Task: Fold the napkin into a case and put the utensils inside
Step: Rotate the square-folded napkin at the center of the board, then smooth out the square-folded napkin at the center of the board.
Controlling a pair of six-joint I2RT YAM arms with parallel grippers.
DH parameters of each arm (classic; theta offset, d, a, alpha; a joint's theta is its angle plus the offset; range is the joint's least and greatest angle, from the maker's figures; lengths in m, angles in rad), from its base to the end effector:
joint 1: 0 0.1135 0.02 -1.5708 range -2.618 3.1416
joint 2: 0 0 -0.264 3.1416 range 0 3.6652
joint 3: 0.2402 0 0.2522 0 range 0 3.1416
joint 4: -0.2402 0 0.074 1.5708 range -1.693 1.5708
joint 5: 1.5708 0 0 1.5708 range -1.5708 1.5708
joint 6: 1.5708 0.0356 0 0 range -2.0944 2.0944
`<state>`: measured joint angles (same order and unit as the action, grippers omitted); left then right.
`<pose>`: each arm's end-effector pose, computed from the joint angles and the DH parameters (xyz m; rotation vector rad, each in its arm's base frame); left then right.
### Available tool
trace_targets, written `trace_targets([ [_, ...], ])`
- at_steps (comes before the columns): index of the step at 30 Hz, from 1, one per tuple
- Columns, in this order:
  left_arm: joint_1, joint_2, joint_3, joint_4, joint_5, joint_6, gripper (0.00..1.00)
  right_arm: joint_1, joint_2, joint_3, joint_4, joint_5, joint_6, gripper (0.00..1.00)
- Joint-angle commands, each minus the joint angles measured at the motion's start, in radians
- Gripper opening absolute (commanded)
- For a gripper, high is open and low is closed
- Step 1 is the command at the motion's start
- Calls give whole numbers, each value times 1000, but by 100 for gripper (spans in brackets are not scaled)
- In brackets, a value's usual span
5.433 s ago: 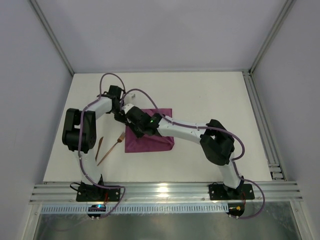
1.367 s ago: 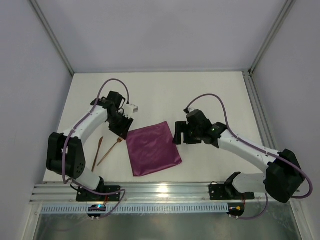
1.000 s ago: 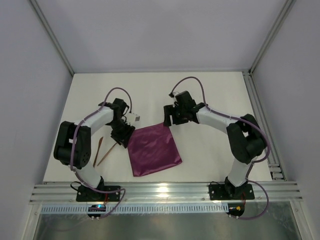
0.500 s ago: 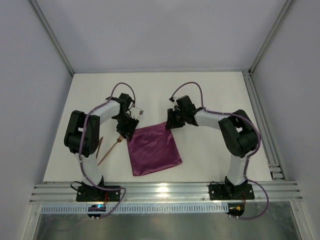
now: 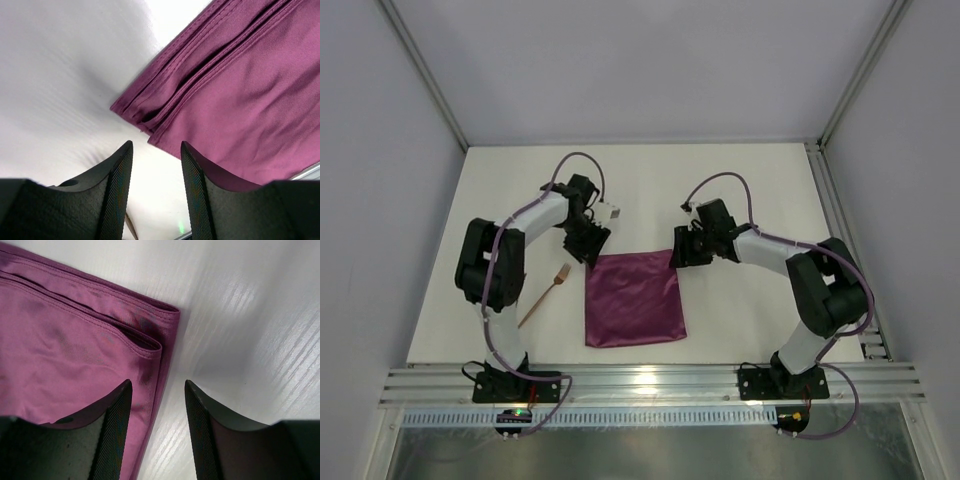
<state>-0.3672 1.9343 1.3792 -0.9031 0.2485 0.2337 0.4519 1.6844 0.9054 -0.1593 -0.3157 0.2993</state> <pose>0.3383 -0.1395 0.1743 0.9146 2.8801 -0.3879 0.2922 0.1541 0.1594 -0.3308 2.5632 0.6920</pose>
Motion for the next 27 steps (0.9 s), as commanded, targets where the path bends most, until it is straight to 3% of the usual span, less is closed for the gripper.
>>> trace_targets([
  [1, 34, -78, 37, -34, 37, 7, 46, -13, -38, 50, -28, -13, -45, 51],
  [12, 40, -5, 3, -20, 152, -4, 41, -12, 6, 73, -25, -62, -55, 47],
  [18, 37, 21, -5, 30, 83, -19, 38, -12, 49, 87, -20, -66, -48, 46],
  [26, 22, 43, -14, 49, 98, -16, 34, -13, 74, 104, -6, -75, -42, 43],
  [27, 21, 42, -16, 53, 98, -16, 30, -12, 78, 107, -6, -75, -40, 43],
])
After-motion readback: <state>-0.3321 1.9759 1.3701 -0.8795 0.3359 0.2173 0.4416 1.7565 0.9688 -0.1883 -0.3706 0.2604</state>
